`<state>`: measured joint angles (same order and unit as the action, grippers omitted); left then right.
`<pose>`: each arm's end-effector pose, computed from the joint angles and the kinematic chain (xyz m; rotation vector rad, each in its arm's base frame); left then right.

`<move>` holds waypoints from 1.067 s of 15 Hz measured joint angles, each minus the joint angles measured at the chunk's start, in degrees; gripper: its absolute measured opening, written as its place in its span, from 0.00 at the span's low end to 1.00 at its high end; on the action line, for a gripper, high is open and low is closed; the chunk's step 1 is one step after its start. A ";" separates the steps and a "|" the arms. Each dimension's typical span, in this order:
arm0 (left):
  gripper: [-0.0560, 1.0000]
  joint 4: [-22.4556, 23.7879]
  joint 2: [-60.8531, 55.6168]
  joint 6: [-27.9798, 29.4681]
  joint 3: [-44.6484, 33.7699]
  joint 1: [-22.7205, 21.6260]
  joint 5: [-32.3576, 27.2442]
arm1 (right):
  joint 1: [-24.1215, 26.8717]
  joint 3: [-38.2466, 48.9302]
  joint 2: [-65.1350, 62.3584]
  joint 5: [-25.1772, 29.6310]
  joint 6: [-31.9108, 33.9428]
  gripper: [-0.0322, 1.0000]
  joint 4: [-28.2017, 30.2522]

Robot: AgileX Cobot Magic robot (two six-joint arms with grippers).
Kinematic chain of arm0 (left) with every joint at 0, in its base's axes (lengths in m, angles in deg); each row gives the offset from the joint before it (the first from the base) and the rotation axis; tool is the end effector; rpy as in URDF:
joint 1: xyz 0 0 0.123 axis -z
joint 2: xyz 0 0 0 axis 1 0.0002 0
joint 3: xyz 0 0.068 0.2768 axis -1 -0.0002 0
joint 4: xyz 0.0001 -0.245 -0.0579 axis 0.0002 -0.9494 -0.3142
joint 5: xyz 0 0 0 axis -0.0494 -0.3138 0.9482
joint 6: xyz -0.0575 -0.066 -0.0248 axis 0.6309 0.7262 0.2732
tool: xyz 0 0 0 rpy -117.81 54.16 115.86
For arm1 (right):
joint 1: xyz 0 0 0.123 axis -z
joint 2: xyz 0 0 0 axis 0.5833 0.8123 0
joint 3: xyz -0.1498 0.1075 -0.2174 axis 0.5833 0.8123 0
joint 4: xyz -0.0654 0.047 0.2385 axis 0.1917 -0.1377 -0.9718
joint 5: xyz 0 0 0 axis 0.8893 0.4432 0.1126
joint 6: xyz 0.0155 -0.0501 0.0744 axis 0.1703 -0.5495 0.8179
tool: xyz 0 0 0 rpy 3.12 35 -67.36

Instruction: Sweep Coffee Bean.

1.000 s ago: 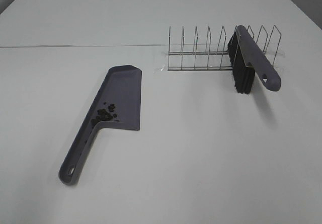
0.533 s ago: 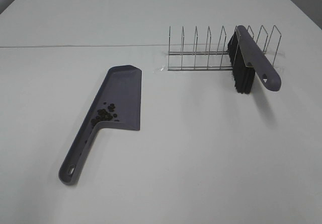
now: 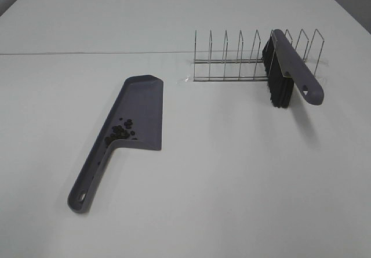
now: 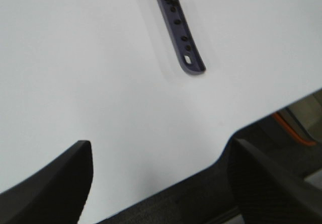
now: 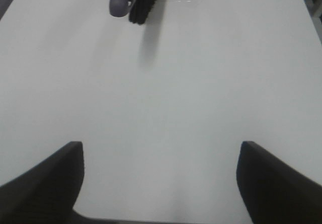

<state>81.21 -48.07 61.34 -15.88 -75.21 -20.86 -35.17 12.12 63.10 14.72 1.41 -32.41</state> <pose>0.0459 -0.0205 0.2736 0.4066 2.3449 -0.2068 0.0091 0.0053 0.2784 -0.0920 2.1416 0.0224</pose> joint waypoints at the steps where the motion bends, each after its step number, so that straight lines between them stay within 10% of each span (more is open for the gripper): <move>1: 0.73 0.00 -2.98 0.00 0.00 -3.32 0.00 | 1.95 0.00 -0.06 0.00 0.00 0.79 0.00; 5: 0.73 0.17 -11.34 -0.06 -0.06 -10.94 0.00 | 3.78 0.00 -4.18 0.00 0.00 0.79 -0.11; 16: 0.73 0.57 -20.51 -0.06 -0.06 -12.49 -0.06 | 3.90 0.17 -6.02 -0.06 0.00 0.79 -0.63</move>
<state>81.78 -68.59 61.29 -15.94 -87.70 -20.92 -31.27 12.30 57.08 14.67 1.41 -33.04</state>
